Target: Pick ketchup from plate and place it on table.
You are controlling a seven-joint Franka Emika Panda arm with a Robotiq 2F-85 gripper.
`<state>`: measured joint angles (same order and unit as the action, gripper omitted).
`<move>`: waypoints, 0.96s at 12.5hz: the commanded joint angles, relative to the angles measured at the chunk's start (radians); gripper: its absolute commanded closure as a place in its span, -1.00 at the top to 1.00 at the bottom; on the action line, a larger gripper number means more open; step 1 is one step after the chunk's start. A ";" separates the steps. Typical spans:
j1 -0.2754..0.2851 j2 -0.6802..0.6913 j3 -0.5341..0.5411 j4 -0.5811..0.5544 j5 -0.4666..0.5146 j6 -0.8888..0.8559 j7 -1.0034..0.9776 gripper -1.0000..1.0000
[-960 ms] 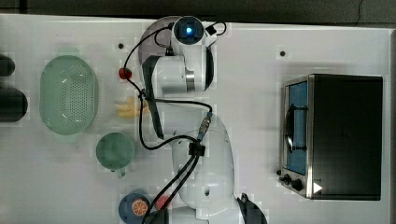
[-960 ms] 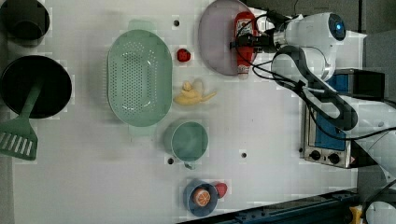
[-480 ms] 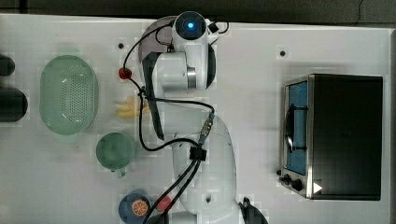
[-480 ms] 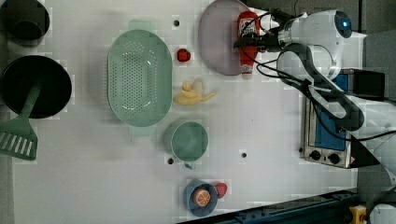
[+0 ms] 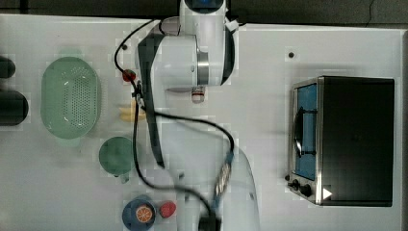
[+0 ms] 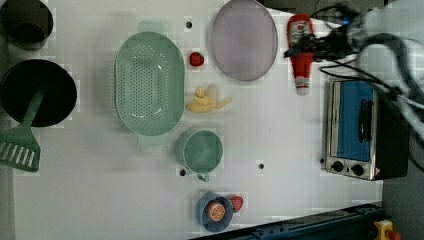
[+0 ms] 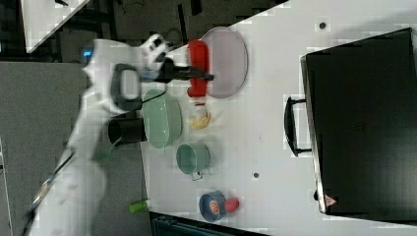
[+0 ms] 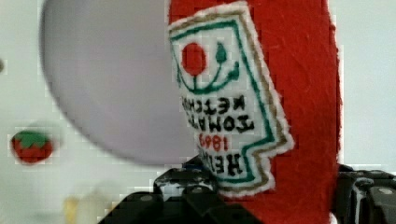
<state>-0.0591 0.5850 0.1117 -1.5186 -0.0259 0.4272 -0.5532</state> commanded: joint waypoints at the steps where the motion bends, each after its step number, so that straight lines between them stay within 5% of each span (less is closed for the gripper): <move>1: -0.076 -0.187 -0.007 -0.045 0.037 -0.055 -0.020 0.27; 6: -0.137 -0.403 -0.020 -0.298 0.040 -0.056 -0.021 0.27; 12: -0.140 -0.534 -0.028 -0.643 0.040 0.122 -0.020 0.27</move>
<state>-0.2095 0.0345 0.0685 -2.1543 0.0084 0.5308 -0.5537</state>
